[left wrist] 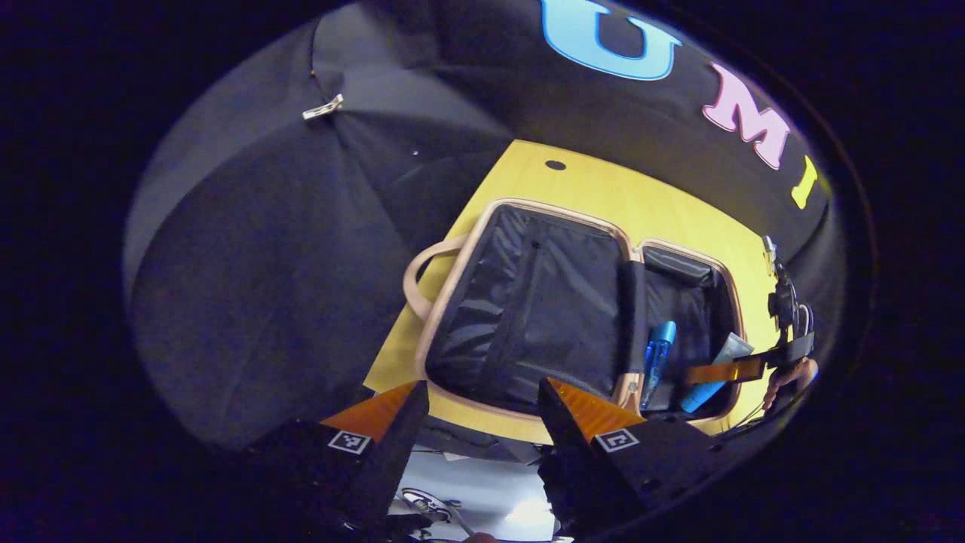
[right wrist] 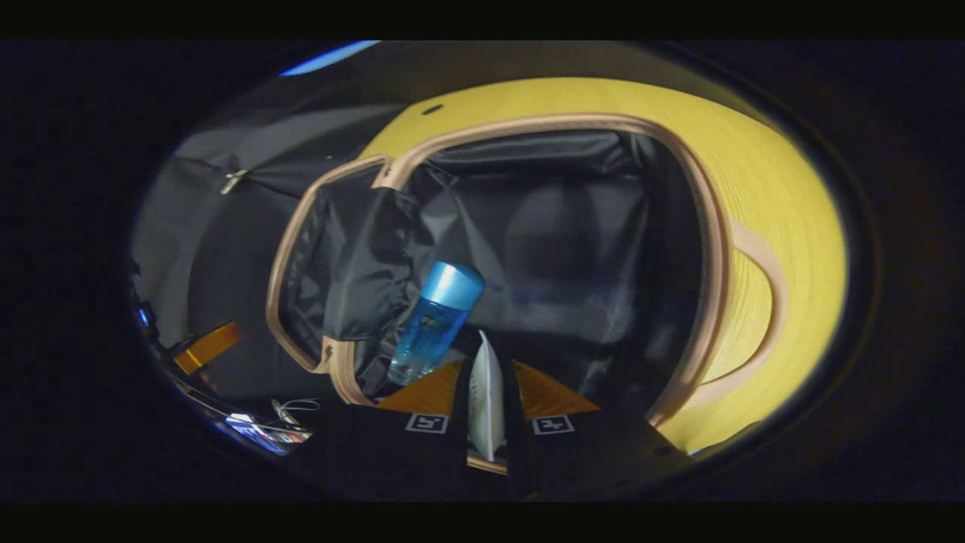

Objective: First open the suitcase, pack the skin care products into it, and then close the suitcase.

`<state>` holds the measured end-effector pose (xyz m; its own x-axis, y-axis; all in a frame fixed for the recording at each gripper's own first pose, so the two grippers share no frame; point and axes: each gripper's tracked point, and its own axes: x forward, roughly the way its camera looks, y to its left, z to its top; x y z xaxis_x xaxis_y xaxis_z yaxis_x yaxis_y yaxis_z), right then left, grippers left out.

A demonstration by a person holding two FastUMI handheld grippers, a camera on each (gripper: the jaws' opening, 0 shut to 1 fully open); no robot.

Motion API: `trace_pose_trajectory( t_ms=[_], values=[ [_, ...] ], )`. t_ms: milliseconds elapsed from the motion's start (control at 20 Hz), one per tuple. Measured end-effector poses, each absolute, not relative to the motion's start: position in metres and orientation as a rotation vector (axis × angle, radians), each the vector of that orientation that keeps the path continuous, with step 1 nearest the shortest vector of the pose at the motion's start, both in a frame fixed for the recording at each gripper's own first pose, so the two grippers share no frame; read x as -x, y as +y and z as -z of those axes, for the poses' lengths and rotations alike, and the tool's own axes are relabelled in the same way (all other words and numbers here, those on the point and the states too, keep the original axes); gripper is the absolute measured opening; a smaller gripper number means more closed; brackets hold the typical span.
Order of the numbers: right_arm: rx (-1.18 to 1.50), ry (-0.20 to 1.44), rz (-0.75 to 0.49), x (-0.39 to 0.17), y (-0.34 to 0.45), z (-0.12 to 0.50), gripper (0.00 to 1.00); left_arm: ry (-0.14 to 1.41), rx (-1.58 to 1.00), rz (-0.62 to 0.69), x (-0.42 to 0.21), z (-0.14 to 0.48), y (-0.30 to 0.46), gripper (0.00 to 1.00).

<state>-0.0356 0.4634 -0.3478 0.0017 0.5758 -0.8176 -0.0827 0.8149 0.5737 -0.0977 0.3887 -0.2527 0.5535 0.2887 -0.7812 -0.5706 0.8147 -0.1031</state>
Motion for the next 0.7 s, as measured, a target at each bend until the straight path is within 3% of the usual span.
trace_pose_trajectory(
  t_ms=[50, 200, 300, 400, 450, 500, 550, 600, 700],
  values=[
    [-0.419, 1.498, -0.522, 0.037, 0.462, 0.350, 0.19, 0.842, 0.376, -0.539, 0.107, 0.252, 0.397, 0.92],
    [-0.399, 1.479, -0.488, 0.035, 0.456, 0.355, 0.23, 0.833, 0.401, -0.579, 0.111, 0.254, 0.429, 0.92],
    [-0.512, 1.444, -0.525, 0.031, 0.474, 0.329, 0.61, 0.824, 0.429, -0.597, 0.104, 0.262, 0.447, 0.91],
    [-0.519, 1.308, -0.593, 0.015, 0.477, 0.301, 1.00, 0.807, 0.443, -0.610, 0.093, 0.265, 0.470, 0.91],
    [-0.506, 1.210, -0.625, 0.007, 0.473, 0.285, 0.88, 0.803, 0.453, -0.616, 0.085, 0.267, 0.485, 0.91],
    [-0.492, 1.113, -0.649, -0.003, 0.467, 0.268, 0.98, 0.812, 0.471, -0.625, 0.077, 0.270, 0.496, 0.91],
    [-0.481, 1.031, -0.673, -0.010, 0.457, 0.246, 0.92, 0.816, 0.490, -0.630, 0.068, 0.273, 0.506, 0.91],
    [-0.473, 0.954, -0.690, -0.018, 0.447, 0.227, 0.97, 0.823, 0.506, -0.636, 0.059, 0.279, 0.517, 0.92],
    [-0.454, 0.855, -0.697, -0.028, 0.426, 0.203, 0.97, 0.856, 0.525, -0.653, 0.046, 0.289, 0.537, 0.93]
  ],
)
